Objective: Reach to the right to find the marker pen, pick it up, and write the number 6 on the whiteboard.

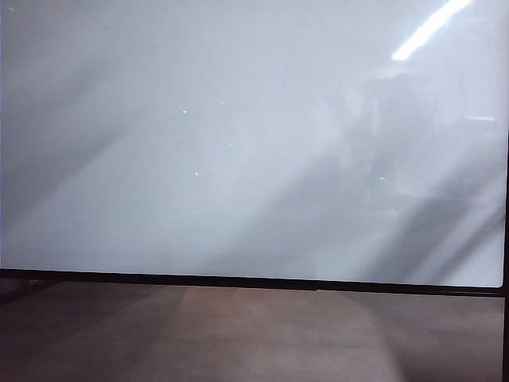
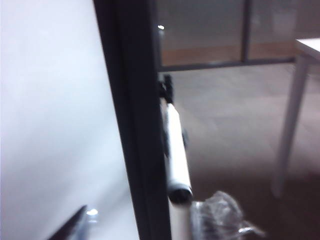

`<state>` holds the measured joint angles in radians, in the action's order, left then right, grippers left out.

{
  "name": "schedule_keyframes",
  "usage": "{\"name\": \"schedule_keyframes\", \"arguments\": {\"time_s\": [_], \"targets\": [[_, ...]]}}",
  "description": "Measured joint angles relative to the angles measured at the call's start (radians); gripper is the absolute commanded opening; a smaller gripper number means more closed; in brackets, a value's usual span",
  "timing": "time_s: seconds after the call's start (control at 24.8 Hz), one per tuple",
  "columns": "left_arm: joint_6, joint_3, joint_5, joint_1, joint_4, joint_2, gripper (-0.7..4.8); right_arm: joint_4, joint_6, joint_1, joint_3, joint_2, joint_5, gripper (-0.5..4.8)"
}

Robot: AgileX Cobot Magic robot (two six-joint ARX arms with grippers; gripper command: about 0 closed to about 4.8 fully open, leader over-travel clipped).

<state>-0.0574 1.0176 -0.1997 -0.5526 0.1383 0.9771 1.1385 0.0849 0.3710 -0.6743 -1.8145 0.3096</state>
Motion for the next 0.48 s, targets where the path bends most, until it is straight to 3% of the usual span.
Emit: {"name": "schedule_keyframes", "arguments": {"time_s": [0.48], "targets": [[0.000,0.000,0.000,0.000,0.000,0.000,-0.05,-0.053,-0.006,0.048,-0.277,-0.194,0.112,2.79]]}}
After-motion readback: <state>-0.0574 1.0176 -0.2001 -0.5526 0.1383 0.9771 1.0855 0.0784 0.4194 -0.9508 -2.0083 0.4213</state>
